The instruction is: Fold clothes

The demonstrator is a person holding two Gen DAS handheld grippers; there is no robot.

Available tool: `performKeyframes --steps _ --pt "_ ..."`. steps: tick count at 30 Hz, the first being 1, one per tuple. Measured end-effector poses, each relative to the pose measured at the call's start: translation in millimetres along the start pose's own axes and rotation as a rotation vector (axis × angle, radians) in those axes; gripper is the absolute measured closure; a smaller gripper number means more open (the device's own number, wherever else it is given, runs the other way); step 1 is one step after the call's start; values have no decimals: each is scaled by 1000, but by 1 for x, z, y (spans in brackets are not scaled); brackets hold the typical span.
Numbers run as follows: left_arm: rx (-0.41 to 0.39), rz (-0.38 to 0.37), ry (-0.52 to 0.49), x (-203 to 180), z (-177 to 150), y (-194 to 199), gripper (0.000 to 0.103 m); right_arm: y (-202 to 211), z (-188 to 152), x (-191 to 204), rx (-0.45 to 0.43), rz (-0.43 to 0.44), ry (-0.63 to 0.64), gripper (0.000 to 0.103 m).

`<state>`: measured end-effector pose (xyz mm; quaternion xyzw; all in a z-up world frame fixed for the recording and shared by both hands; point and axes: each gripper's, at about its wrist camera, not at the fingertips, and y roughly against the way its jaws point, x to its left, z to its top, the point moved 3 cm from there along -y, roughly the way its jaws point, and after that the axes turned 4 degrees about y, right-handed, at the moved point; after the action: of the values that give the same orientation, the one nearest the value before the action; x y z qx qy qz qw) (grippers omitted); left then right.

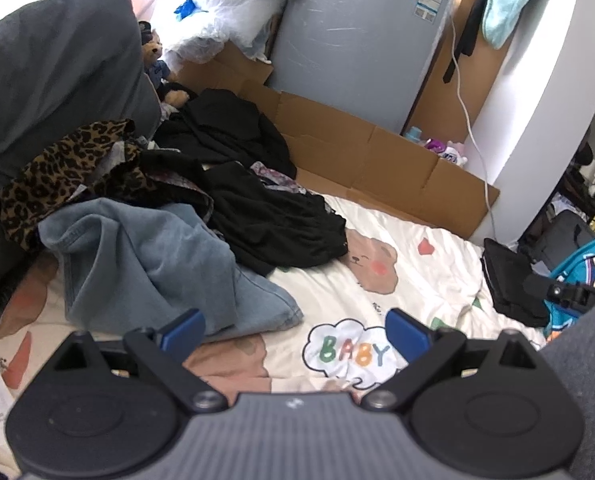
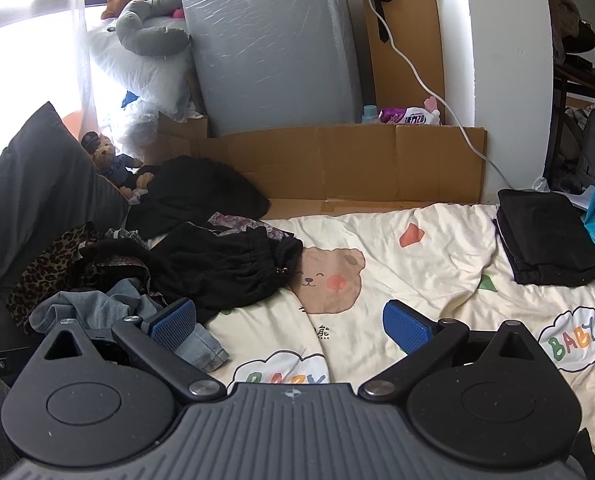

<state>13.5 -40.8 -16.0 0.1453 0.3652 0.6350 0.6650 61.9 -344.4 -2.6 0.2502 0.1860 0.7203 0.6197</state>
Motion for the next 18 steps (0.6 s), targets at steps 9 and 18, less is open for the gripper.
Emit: performKeyframes --steps 9,18 --pt "-5 3 -9 0 0 0 5 -2 -1 -1 22 0 4 0" --pt "-41 -92 24 13 7 2 6 -2 2 -6 37 3 -11 0"
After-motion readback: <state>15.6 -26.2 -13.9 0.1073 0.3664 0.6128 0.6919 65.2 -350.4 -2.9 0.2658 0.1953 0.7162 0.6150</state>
